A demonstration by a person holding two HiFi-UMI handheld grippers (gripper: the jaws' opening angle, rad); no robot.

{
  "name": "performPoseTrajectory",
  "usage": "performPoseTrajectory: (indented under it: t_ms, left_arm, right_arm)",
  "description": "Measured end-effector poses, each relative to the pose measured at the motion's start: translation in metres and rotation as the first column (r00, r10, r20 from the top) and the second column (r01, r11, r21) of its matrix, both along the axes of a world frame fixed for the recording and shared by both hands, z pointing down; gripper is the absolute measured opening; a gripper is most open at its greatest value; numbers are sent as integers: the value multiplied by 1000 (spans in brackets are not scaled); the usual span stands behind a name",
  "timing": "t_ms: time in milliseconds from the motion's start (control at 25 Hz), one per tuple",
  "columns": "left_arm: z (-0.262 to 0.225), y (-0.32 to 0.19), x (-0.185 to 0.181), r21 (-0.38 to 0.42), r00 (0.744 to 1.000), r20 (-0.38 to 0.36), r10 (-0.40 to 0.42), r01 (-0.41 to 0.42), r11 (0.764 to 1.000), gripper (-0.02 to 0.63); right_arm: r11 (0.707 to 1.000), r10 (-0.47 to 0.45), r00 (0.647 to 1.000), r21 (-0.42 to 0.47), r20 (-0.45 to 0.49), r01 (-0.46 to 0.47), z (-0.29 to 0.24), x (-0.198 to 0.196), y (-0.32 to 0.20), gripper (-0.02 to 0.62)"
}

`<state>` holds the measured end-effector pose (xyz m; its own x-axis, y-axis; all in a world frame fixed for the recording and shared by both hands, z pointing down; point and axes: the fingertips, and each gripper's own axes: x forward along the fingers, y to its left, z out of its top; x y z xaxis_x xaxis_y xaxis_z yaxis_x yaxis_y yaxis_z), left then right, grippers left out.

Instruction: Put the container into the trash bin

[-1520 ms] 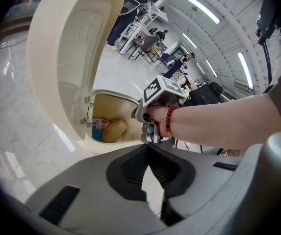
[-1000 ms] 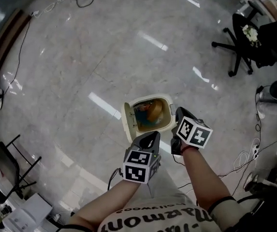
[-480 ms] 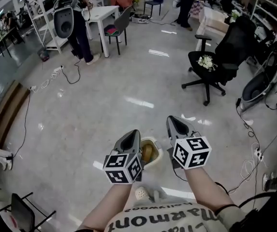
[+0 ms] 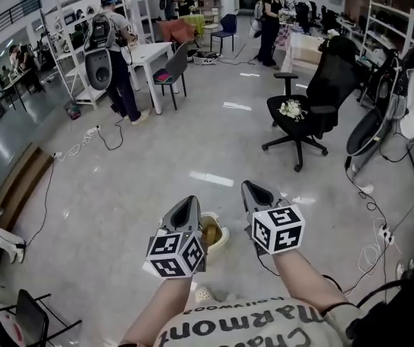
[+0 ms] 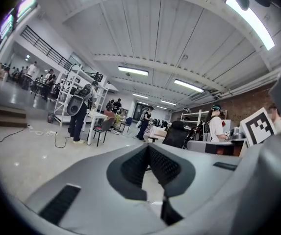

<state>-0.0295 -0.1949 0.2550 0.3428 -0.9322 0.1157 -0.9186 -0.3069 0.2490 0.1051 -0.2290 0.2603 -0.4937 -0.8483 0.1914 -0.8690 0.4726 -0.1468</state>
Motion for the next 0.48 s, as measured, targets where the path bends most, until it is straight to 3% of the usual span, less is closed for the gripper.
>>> performPoseTrajectory:
  t_ms: [480]
  left_arm:
    - [8,111,65,-7,999,16,-50,50,999,-5]
  right_arm:
    - [999,2,1000,-53,21,-1,23,93,100,2]
